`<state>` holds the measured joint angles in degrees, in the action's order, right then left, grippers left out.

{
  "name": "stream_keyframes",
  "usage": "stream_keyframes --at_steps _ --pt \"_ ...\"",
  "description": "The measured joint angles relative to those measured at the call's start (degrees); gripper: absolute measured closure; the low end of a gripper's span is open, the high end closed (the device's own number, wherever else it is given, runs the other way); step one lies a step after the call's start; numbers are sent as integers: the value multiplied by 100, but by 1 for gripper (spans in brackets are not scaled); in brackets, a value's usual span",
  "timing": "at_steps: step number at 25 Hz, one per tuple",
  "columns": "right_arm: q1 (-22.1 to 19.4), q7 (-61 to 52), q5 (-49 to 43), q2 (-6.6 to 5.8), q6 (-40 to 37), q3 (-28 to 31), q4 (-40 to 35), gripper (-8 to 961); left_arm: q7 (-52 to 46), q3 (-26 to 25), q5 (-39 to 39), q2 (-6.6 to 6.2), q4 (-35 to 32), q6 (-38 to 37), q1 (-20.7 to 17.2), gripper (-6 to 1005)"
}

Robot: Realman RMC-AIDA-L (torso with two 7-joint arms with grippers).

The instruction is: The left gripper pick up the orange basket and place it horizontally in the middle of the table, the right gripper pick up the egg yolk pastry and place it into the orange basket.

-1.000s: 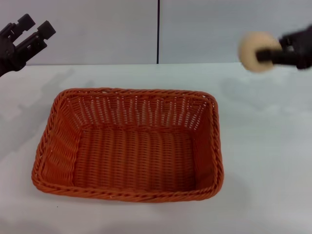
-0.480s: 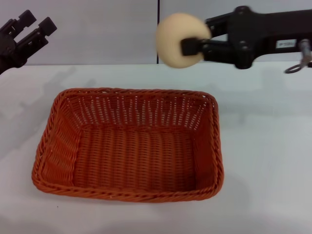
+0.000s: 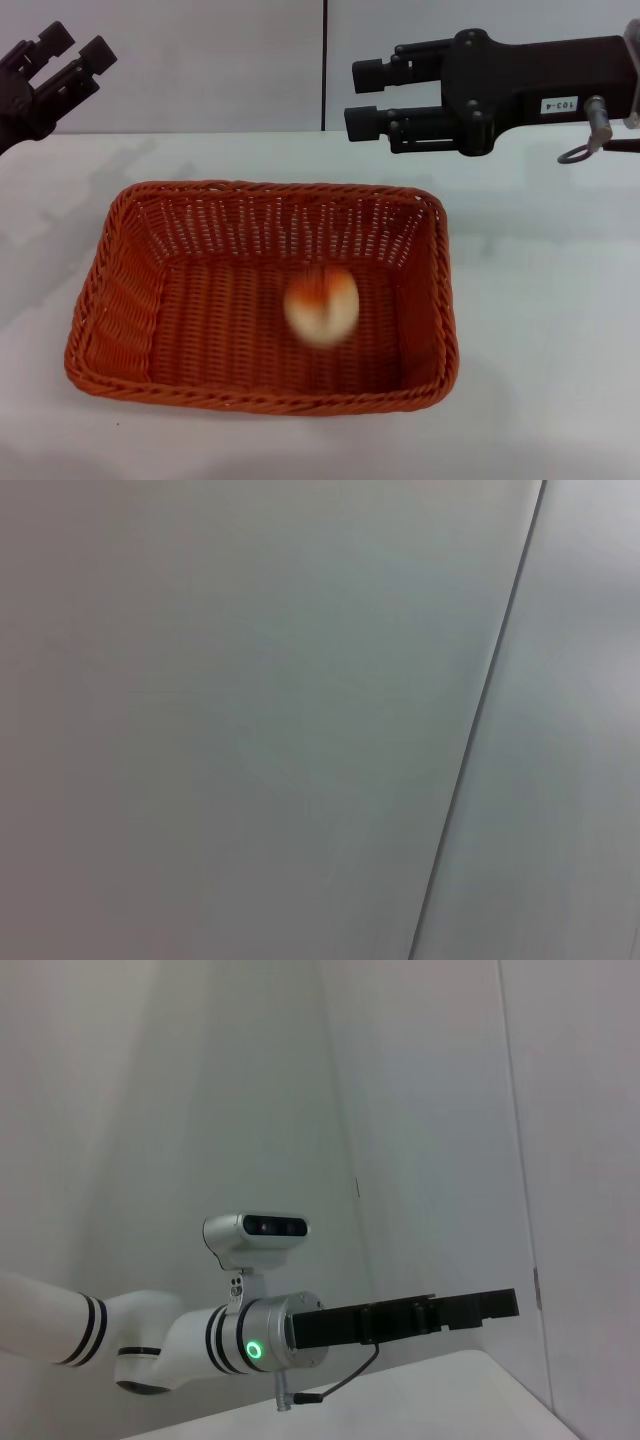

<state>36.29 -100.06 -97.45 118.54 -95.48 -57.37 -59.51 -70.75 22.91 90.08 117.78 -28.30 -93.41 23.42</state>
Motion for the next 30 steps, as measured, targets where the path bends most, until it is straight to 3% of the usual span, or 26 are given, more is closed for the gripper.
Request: stream_keyframes --at_steps 6,13,16,19,24,30 --pt "-188 202 79 6 24 193 -47 385 0 1 0 -2 9 -2 -5 186" --pt "-812 1307 1141 14 31 825 187 386 43 -1 -125 4 10 -37 3 186" --pt "-1031 2236 1746 16 33 1212 732 387 83 0 -239 11 47 -77 4 186" --pt "-1118 3606 2367 8 63 1947 1865 388 344 -2 -609 8 360 -197 23 186" --pt "-1071 4592 2636 -4 223 2774 2845 389 707 -8 -880 10 623 -311 28 186" --pt "-1017 5515 3405 -7 473 3070 3641 389 1275 -16 -1257 20 939 -491 -23 186"
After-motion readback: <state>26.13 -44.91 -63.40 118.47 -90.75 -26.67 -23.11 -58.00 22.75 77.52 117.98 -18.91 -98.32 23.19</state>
